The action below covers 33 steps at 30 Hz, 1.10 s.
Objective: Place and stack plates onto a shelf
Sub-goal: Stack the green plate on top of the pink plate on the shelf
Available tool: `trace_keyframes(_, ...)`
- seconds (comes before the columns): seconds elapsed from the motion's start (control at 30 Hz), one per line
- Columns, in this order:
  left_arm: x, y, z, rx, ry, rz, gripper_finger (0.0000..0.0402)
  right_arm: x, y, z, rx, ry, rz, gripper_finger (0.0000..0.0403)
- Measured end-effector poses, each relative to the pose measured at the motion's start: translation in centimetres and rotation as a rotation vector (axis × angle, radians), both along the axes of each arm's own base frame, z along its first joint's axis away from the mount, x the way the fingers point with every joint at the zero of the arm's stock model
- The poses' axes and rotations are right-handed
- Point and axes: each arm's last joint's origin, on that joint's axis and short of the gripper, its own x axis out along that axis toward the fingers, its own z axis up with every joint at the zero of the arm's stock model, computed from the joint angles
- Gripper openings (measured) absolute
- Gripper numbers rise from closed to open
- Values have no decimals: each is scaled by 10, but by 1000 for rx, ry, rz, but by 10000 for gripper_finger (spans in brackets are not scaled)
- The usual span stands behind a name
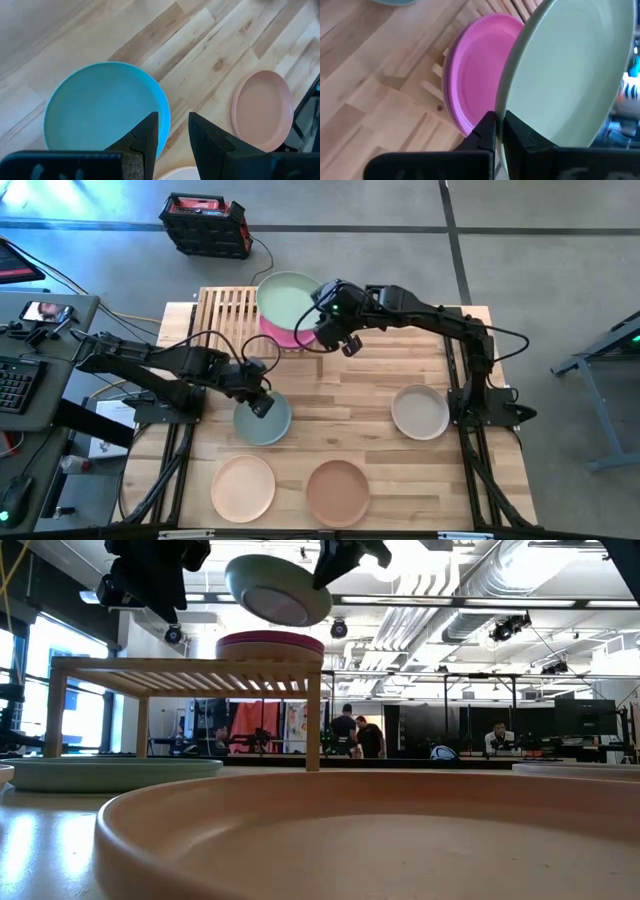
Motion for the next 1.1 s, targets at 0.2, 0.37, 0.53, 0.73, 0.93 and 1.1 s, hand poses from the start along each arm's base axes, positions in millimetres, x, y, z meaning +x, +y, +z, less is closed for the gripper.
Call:
trace_keyframes(0.2,0,0,0,-19,-5,35,97,7,-6,-14,-31,77,49,0)
trace_keyframes(0.37,0,0,0,-35,-8,60,97,14,-12,-27,-28,117,49,0)
trace_keyframes(0.53,0,0,0,-40,-7,69,97,21,-14,-38,-11,143,39,0)
trace_keyframes(0.73,0,0,0,-39,-7,67,97,26,-15,-45,9,154,19,0)
trace_keyframes(0.93,0,0,0,-39,-7,66,97,26,-15,-45,30,144,29,0)
trace_keyframes(1.1,0,0,0,-38,-7,66,97,26,-14,-45,55,138,32,0)
